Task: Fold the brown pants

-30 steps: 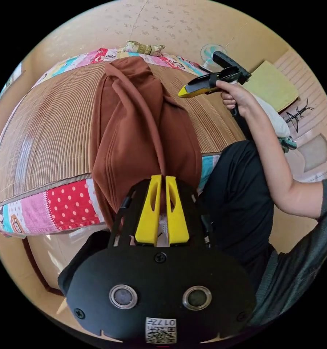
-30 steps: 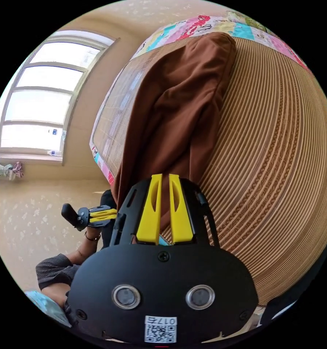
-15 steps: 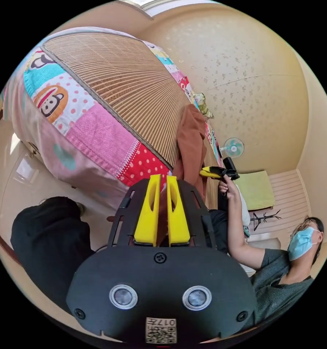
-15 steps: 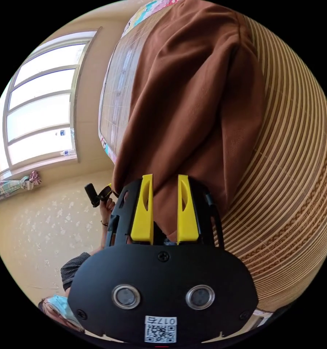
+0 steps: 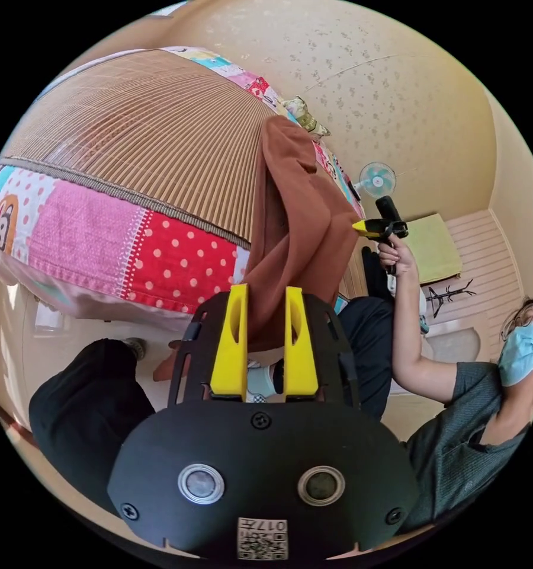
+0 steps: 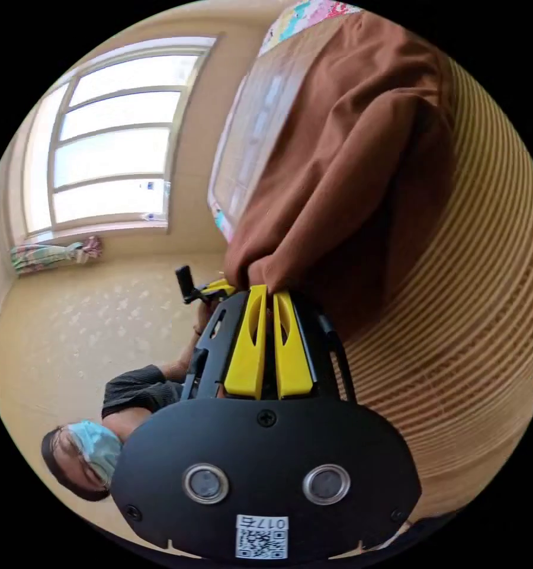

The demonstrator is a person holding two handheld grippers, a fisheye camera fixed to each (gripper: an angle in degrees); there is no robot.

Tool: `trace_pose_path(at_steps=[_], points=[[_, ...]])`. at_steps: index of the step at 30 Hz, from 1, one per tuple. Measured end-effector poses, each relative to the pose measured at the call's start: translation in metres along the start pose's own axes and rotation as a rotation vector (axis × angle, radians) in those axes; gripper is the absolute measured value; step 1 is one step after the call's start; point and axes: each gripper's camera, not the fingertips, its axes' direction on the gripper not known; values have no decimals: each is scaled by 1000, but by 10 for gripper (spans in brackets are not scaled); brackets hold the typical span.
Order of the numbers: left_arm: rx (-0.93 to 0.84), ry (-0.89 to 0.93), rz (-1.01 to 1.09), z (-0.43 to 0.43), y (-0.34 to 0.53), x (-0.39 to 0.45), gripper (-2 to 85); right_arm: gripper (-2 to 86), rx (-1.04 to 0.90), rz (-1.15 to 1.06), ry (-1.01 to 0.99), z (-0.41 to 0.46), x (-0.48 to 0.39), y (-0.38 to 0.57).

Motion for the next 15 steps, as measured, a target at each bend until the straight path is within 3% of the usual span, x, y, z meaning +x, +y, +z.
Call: trace_pose_path(at_steps=[5,10,15], points=[[-51,-96,64,20,-9,20,70,21,-135,165,97,33,36,-22],[7,-155,81,16,-17,32,70,35,-135,133,166,39,25,-36],[106,-226,147,0,-12,49,135,84,-140,113,10,52,39,-48]])
